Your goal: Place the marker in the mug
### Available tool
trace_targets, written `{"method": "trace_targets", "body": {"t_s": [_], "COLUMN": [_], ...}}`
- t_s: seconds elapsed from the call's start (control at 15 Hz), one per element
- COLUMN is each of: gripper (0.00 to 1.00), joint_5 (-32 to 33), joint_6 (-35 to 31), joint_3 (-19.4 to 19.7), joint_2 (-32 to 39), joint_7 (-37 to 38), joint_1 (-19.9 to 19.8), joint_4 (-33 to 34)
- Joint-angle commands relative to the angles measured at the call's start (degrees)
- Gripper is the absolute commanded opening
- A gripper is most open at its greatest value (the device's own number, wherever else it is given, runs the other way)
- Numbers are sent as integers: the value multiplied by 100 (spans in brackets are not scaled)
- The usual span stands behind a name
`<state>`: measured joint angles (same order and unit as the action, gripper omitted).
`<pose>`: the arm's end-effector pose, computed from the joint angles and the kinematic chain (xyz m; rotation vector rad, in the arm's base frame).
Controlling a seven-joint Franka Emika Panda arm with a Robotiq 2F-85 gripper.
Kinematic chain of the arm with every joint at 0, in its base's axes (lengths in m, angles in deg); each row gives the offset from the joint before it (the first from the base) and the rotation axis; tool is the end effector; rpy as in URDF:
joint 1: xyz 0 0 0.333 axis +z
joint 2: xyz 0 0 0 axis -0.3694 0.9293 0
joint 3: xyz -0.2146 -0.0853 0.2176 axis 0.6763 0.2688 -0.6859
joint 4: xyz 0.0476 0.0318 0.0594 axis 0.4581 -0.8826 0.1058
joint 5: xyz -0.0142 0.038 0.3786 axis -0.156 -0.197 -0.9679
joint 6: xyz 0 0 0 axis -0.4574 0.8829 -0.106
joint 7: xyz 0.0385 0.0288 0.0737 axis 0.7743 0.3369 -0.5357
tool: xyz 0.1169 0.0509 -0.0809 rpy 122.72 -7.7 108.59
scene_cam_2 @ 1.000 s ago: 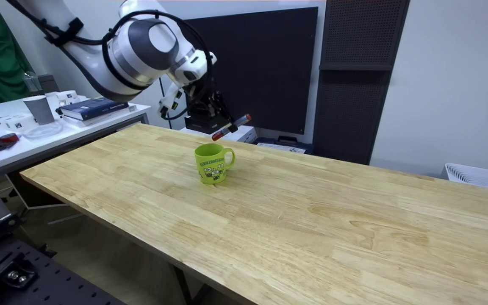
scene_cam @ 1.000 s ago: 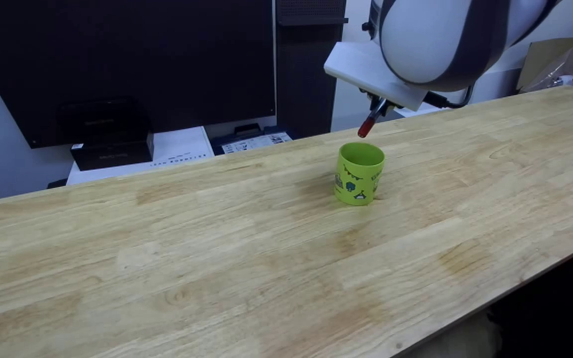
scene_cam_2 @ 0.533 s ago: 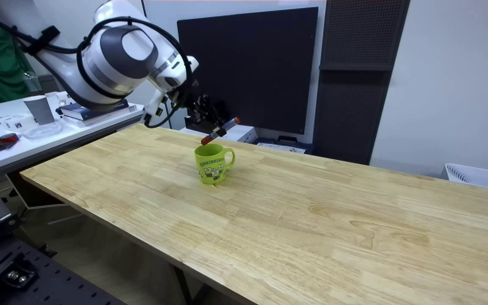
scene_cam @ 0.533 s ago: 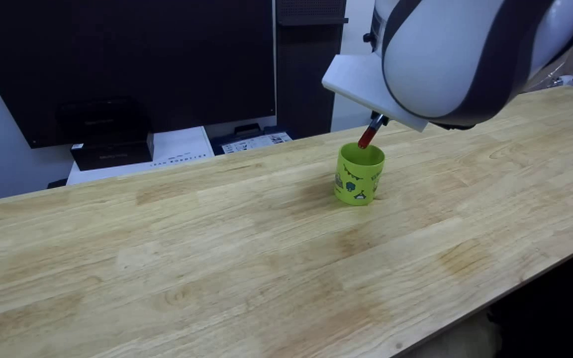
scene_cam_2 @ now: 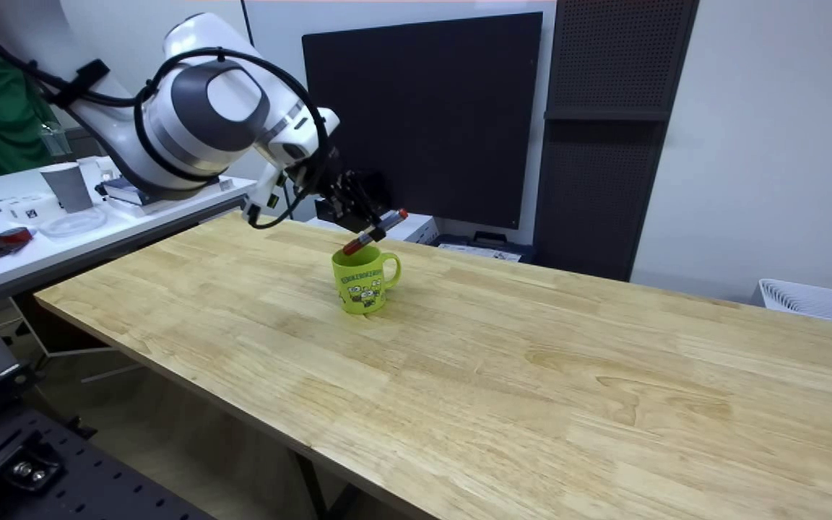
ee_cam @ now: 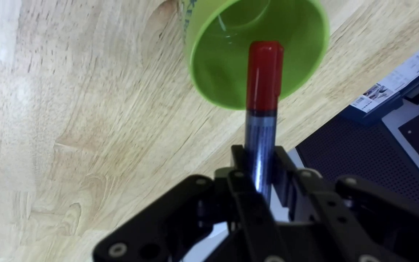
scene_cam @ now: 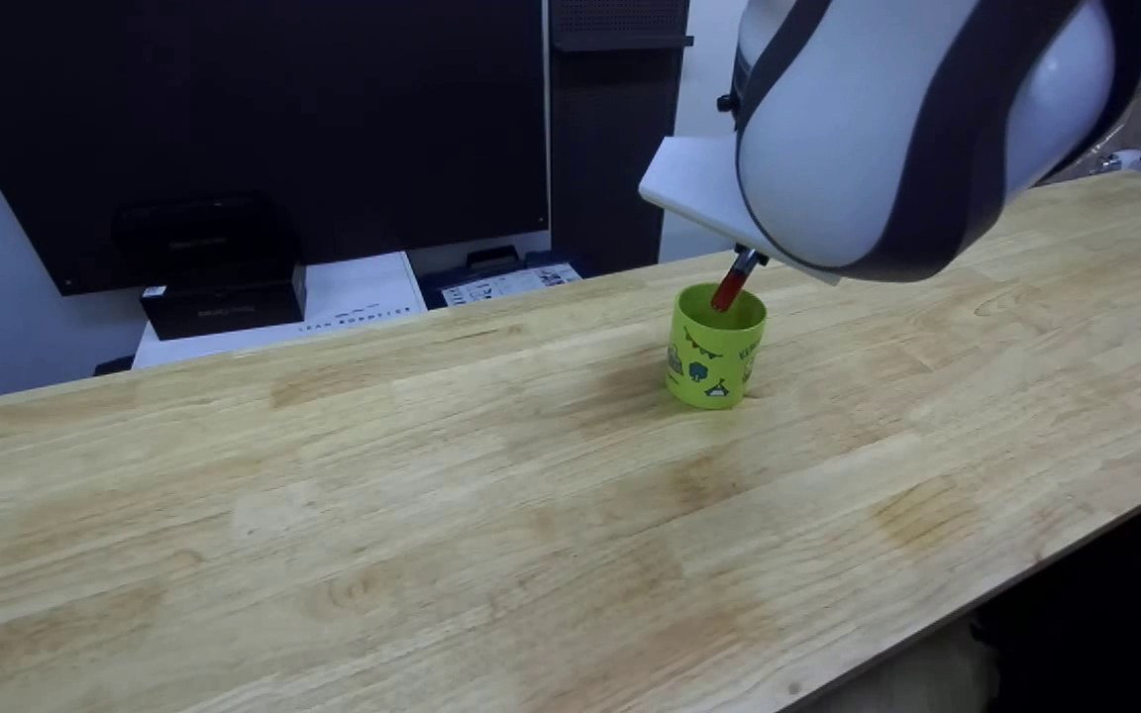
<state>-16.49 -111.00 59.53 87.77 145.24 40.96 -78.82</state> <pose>0.5250 0.0372 0.1488 2.4466 -1.5455 0.8698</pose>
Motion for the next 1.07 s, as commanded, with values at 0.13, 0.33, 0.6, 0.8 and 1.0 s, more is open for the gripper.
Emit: {"method": "trace_targets", "body": {"t_s": [0.13,0.33,0.6,0.8,1.0], "gripper": [5,5,5,51,72], "joint_5": [-217,-222,-157,-118,-131], "joint_6": [78,196,419,437,367], "joint_3": [-62,-158,-251,-253,-287], "joint_2": [64,113,231,270,229], "joint_7": [-244,-324,-381,-383,-407], "joint_1": [-146,-270,-359,-352,-384], "joint_4": [119,253,487,577,613]}}
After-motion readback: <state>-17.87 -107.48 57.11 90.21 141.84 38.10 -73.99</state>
